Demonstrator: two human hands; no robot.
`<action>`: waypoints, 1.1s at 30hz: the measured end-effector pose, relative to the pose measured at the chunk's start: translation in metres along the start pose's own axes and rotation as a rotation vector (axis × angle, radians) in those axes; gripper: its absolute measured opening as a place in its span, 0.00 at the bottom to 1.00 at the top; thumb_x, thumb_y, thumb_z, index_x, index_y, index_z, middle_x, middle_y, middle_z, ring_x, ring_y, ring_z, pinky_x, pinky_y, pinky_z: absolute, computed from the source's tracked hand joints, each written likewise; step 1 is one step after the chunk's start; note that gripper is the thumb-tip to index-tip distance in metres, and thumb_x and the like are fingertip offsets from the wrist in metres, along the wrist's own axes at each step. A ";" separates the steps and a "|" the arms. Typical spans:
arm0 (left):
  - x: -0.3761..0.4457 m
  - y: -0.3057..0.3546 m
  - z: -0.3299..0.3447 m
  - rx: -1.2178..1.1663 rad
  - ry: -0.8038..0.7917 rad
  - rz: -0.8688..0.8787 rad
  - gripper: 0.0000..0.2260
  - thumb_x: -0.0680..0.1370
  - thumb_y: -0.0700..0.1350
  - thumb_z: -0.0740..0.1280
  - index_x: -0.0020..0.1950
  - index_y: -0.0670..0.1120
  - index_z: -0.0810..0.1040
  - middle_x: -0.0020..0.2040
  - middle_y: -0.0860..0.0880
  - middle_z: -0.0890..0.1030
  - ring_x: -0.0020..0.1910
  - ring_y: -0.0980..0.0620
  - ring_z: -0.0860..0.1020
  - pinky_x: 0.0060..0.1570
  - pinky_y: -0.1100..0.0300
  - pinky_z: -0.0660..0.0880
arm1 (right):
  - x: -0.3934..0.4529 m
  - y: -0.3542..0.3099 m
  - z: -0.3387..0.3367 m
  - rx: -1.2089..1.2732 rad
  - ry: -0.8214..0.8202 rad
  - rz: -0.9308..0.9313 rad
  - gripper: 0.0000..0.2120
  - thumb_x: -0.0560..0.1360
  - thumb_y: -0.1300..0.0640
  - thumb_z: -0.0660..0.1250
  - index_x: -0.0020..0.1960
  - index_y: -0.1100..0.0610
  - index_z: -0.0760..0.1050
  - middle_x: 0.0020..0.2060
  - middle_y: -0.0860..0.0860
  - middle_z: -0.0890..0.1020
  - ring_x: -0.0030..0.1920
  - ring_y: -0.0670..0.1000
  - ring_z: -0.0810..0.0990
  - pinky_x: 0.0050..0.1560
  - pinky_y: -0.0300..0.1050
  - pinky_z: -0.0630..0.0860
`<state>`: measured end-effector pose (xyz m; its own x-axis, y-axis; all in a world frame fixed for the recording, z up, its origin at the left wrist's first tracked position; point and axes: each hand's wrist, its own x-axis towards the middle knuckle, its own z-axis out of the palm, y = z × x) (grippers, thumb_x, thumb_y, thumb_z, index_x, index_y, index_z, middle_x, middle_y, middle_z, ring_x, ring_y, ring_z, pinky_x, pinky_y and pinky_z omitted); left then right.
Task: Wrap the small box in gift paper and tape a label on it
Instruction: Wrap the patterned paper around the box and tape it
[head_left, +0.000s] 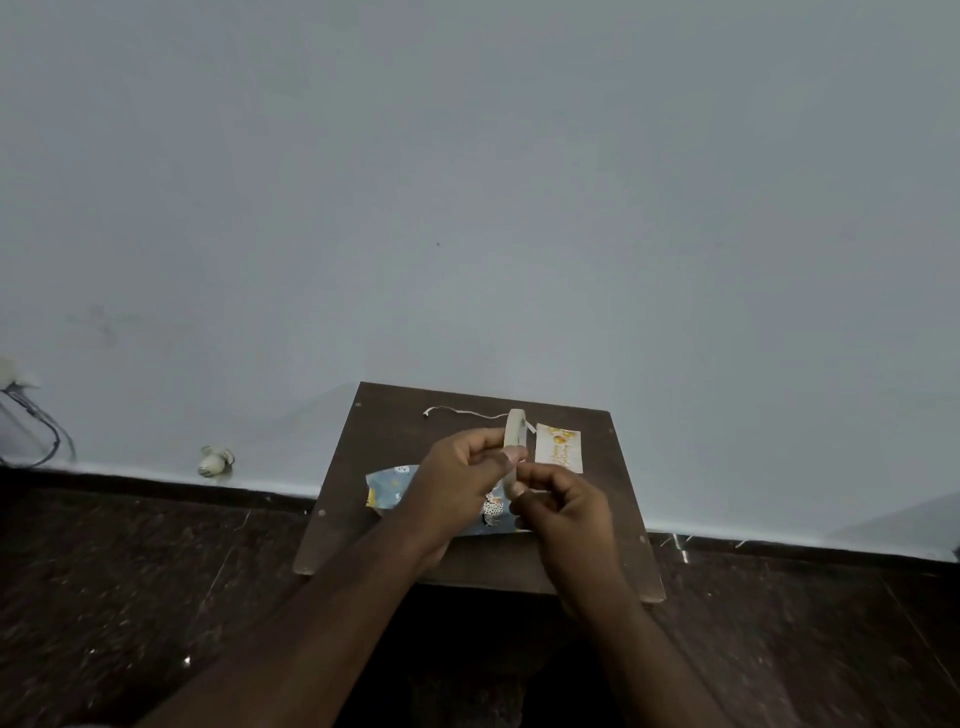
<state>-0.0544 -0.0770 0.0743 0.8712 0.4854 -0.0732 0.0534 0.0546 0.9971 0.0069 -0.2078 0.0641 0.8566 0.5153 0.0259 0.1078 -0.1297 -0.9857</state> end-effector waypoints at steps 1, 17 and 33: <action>-0.004 0.000 -0.001 -0.008 0.025 0.011 0.10 0.79 0.42 0.69 0.61 0.46 0.83 0.52 0.50 0.87 0.53 0.56 0.84 0.54 0.60 0.79 | -0.005 -0.003 0.002 0.008 -0.019 0.000 0.08 0.76 0.65 0.72 0.50 0.55 0.84 0.42 0.48 0.87 0.39 0.45 0.84 0.41 0.40 0.81; -0.043 0.004 -0.021 0.230 0.131 0.111 0.14 0.76 0.44 0.74 0.61 0.47 0.83 0.48 0.53 0.87 0.47 0.60 0.84 0.50 0.67 0.79 | -0.007 -0.053 -0.006 0.042 -0.037 0.115 0.04 0.73 0.62 0.74 0.48 0.57 0.83 0.35 0.51 0.85 0.34 0.48 0.81 0.34 0.42 0.76; -0.047 0.009 -0.010 0.182 0.038 -0.041 0.20 0.75 0.45 0.74 0.67 0.55 0.78 0.39 0.50 0.87 0.42 0.54 0.86 0.41 0.61 0.79 | -0.003 -0.055 -0.016 -0.740 -0.182 -0.659 0.09 0.76 0.64 0.68 0.47 0.50 0.76 0.39 0.34 0.71 0.46 0.37 0.71 0.44 0.28 0.65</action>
<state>-0.0992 -0.0905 0.0869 0.8479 0.5184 -0.1114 0.1789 -0.0820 0.9804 0.0066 -0.2154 0.1209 0.4303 0.7873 0.4416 0.8713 -0.2343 -0.4313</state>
